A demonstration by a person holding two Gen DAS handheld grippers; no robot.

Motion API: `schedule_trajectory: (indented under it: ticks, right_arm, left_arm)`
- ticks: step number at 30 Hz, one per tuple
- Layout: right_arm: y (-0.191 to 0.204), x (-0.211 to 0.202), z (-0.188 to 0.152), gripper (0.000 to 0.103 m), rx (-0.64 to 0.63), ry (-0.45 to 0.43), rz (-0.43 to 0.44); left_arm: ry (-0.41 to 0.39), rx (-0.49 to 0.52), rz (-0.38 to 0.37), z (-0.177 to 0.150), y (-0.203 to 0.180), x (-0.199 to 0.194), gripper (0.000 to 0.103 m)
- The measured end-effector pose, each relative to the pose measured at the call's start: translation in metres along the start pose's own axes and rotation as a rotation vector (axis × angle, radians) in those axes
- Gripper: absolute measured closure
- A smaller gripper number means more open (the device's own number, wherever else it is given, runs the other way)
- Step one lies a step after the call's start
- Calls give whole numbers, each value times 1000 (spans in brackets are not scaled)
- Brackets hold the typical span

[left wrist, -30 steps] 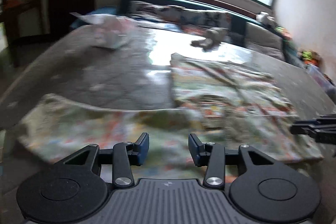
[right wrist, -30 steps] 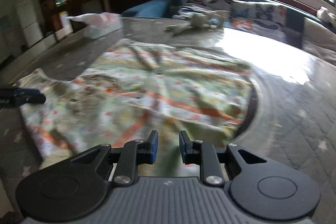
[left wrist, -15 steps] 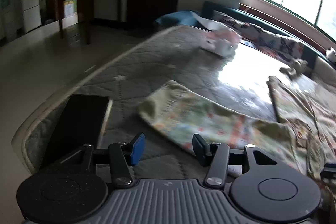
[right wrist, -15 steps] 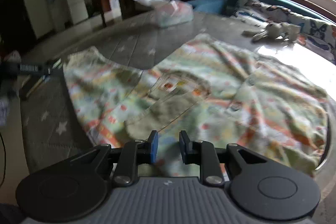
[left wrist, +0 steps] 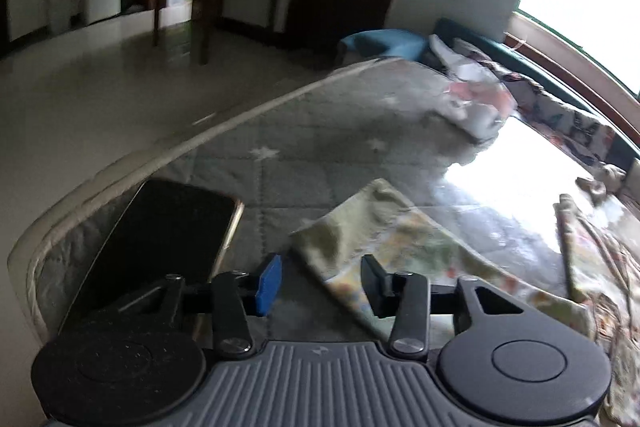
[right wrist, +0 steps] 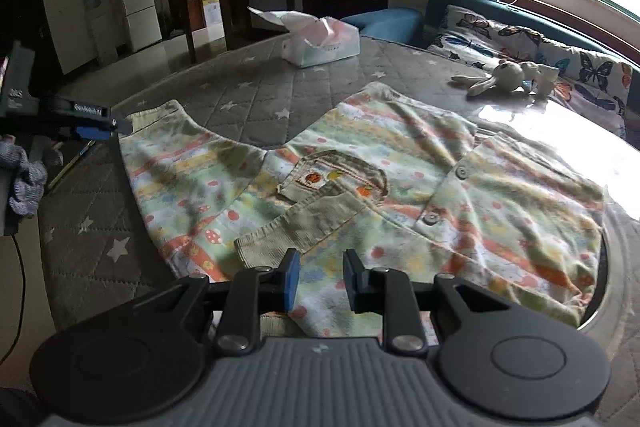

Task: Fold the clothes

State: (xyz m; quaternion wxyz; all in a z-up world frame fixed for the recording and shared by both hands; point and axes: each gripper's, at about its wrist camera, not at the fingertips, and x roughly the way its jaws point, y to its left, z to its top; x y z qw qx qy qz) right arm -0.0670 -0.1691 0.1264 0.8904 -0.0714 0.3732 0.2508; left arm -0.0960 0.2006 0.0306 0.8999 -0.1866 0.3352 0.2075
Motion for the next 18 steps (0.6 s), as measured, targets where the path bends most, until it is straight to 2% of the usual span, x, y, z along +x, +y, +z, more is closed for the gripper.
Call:
schedule_trajectory:
  ticks: [3,5,6,8,10,13,14,16,17,18]
  right_arm:
    - [-2,-2,-2,80,11,-3,-2]
    - [-3,-2,-3,79,17,0,-6]
    - [-3,-1,-4,79,17,2,-7]
    - [-3,-1,-5,79,19,3,-8]
    - [-3,-2,-5,79,21,2,-9]
    - [-3,-3,-5,79,23,-1,-10]
    - [-3,-3,-6,79,24,-2,-10]
    - [-3,-4,-6,79,25,-4,-10]
    - [-2,-3,-6,79,24,-3,-8]
    - [-2,-3,-6,79,23,-2,-8]
  left_arm:
    - [-9,-10,7,0,3,1,72]
    - [-6,-36,-3,1,7,1,74]
    - [-5,-49,-8,2,9,1,84]
    - [-2,-75,-18,3,13,1,93]
    - [1,-100,-29,4,17,1,92]
    - [5,-139,-44,6,23,0,91]
    - [4,-151,-51,6,25,0,87]
    - [-12,-150,-69,7,23,-1,75]
    - [-16,-144,-56,7,21,0,61]
    - [-13,-142,-41,8,18,2,55]
